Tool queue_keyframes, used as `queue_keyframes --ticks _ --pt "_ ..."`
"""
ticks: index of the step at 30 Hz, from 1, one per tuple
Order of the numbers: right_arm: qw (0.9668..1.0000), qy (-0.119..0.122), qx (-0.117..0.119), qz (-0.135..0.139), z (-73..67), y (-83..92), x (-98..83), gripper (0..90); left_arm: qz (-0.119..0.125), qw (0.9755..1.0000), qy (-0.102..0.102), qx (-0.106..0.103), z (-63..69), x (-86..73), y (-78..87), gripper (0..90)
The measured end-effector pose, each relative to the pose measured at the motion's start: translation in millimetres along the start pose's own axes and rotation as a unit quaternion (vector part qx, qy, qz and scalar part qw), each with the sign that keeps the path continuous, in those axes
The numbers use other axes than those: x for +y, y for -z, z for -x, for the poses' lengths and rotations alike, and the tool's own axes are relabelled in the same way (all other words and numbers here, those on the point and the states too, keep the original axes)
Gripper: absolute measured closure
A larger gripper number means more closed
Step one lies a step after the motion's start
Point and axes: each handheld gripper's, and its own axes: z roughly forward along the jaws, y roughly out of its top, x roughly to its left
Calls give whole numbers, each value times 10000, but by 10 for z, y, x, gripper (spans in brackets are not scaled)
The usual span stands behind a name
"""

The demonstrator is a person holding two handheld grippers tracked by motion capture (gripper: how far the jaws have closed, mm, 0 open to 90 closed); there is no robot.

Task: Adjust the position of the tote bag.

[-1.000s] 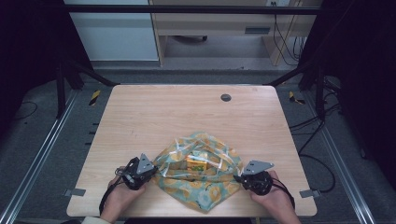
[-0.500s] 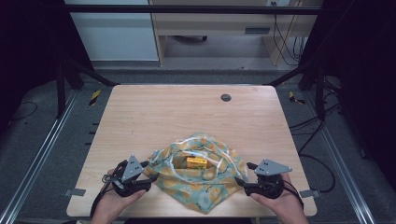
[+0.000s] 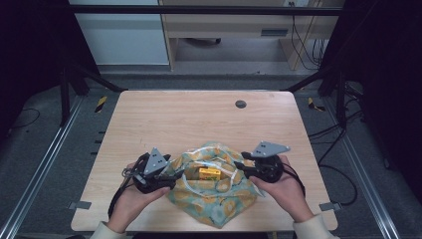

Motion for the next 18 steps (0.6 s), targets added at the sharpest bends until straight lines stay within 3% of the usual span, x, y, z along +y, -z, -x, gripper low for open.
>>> queue_keyframes --ticks 3,9,12,15,18 --pt "9999 -9 123 -76 37 -160 120 659 -55 9999 67 -55 10 -47 -85 328" --pt "9984 -165 161 -518 99 -517 143 658 -130 9999 32 -65 55 -132 -159 416" --pt "9969 -271 306 -675 122 -618 97 849 -158 9999 -10 -38 61 -144 -163 537" --pt "9980 -241 265 -517 116 -605 103 900 108 9998 13 143 53 -144 -110 691" --pt "9994 -217 172 -228 95 -490 161 900 291 9995 60 136 40 -142 -26 808"
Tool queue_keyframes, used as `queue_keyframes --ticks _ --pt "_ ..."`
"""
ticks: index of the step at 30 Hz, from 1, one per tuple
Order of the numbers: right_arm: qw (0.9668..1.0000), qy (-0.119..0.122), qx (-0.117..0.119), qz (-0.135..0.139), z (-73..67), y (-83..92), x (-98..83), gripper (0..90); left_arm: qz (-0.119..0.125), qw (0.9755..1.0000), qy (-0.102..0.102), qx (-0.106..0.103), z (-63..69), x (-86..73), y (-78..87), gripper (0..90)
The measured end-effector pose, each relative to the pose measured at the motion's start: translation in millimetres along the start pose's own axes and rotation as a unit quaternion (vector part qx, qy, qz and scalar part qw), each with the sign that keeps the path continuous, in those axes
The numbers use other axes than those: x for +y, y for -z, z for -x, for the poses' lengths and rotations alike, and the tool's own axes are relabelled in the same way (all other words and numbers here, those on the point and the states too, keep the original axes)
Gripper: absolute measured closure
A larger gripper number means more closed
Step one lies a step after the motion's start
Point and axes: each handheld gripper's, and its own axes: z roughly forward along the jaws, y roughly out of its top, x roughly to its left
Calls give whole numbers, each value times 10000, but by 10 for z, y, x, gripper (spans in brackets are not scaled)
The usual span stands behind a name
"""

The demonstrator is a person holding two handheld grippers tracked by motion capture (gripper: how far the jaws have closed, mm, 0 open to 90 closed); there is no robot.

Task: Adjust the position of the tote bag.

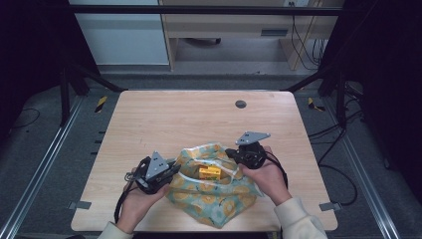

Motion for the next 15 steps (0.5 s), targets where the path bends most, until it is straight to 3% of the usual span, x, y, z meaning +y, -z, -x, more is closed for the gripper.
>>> queue_keyframes --ticks 7,10,13,15 --pt "9979 127 -8 634 -116 379 16 900 277 9995 -59 -147 74 -136 258 823" --pt "9966 220 113 788 -219 532 -64 900 484 9981 -299 -237 136 -199 322 837" --pt "9951 273 305 904 -315 653 -172 900 451 9968 -445 -494 208 -261 363 851" --pt "9946 304 406 908 -369 700 -256 900 295 9958 -588 -634 244 -317 358 858"
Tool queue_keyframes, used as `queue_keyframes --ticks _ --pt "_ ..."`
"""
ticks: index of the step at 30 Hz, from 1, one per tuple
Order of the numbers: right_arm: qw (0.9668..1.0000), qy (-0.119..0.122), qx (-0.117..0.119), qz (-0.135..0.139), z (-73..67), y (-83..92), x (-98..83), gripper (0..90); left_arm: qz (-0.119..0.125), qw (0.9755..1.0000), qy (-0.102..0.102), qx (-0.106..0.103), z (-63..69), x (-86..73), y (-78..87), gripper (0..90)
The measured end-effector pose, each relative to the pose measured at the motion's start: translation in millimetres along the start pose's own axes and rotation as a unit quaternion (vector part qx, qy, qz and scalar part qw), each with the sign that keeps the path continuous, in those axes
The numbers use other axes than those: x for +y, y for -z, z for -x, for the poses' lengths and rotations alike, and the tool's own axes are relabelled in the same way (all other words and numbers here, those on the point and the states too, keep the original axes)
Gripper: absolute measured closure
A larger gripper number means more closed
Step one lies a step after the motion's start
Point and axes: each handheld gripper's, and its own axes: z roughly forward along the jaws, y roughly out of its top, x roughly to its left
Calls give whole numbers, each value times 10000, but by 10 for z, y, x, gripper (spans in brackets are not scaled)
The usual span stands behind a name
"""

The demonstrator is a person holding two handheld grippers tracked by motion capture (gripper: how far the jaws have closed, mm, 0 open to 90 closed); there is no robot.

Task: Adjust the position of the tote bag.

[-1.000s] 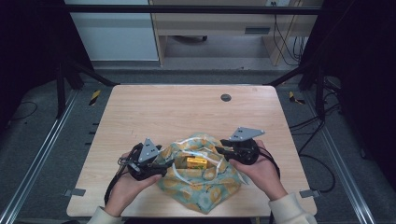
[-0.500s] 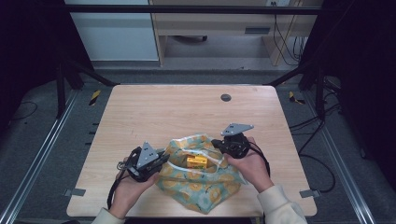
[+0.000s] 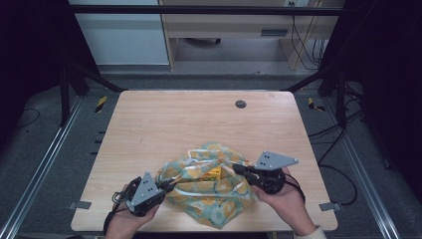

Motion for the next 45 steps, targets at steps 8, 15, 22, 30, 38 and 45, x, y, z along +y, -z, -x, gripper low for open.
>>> queue_keyframes --ticks 8,15,22,30,38,45 --pt "9988 -124 315 -351 -112 -66 -422 900 -806 9965 -78 -200 -21 -170 -226 884" --pt "9925 -125 287 -1179 -129 -179 -678 900 -1379 9901 -223 -143 -25 -233 -313 891" --pt "9873 -276 90 -1562 -55 -210 -788 900 -1838 9821 -363 -194 9 -276 -437 892" --pt "9925 -72 261 -1190 -104 -156 -678 773 -1735 9844 -272 -138 12 -264 -399 890" --pt "9968 143 131 -777 -125 -83 -332 507 -1741 9842 -282 -165 6 -267 -409 887" --pt "9944 465 -123 -938 -22 -341 -151 375 -1749 9840 -317 -127 24 -270 -406 884"
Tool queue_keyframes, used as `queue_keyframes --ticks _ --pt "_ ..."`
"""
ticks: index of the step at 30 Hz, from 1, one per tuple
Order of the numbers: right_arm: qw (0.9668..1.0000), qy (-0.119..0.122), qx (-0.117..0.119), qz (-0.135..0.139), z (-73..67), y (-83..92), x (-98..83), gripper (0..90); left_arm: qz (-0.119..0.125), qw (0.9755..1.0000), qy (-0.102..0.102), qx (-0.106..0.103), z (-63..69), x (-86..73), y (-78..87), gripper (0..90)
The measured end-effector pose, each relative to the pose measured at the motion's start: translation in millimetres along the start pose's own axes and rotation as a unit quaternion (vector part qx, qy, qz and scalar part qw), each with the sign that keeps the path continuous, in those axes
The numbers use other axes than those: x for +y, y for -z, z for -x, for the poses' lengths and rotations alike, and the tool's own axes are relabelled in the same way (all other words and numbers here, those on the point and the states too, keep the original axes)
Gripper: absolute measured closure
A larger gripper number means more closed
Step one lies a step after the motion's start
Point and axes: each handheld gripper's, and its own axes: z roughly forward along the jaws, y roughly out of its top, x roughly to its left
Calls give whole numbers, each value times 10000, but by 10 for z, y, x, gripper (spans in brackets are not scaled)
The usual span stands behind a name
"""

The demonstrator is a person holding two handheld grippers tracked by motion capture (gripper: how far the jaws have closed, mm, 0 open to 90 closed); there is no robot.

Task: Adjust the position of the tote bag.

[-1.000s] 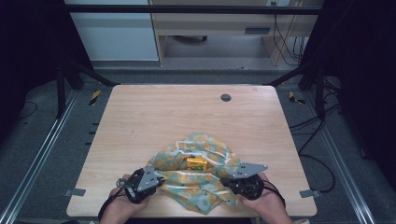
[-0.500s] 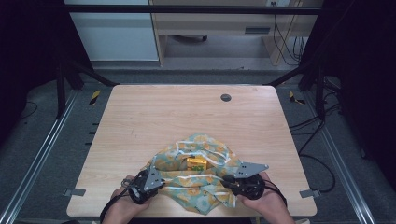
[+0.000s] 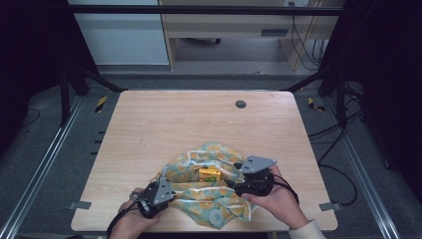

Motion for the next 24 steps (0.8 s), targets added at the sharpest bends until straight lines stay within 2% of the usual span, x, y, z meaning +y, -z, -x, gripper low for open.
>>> queue_keyframes --ticks 3,6,8,10,12,17,20,24 --pt "9998 55 35 -164 49 -123 11 383 -27 10000 -20 -10 -1 1 -2 885" --pt "9995 72 17 -322 121 -199 22 570 -16 10000 -16 20 4 2 -7 885" --pt "9994 56 79 -344 165 -209 44 746 -4 10000 -14 36 7 3 -1 885" --pt "9996 -32 59 -283 213 -205 77 849 35 10000 -13 47 7 2 5 885" --pt "9997 -114 45 -201 273 -200 121 883 47 10000 -14 65 2 5 14 885" --pt "9995 -325 -2 -13 421 -242 232 900 121 9999 -26 94 -7 22 26 887" --pt "9989 -463 -29 -21 508 -321 269 900 155 9999 -21 63 -4 22 29 872" --pt "9993 -374 40 -50 472 -376 299 900 546 9984 136 -34 -14 47 126 775"
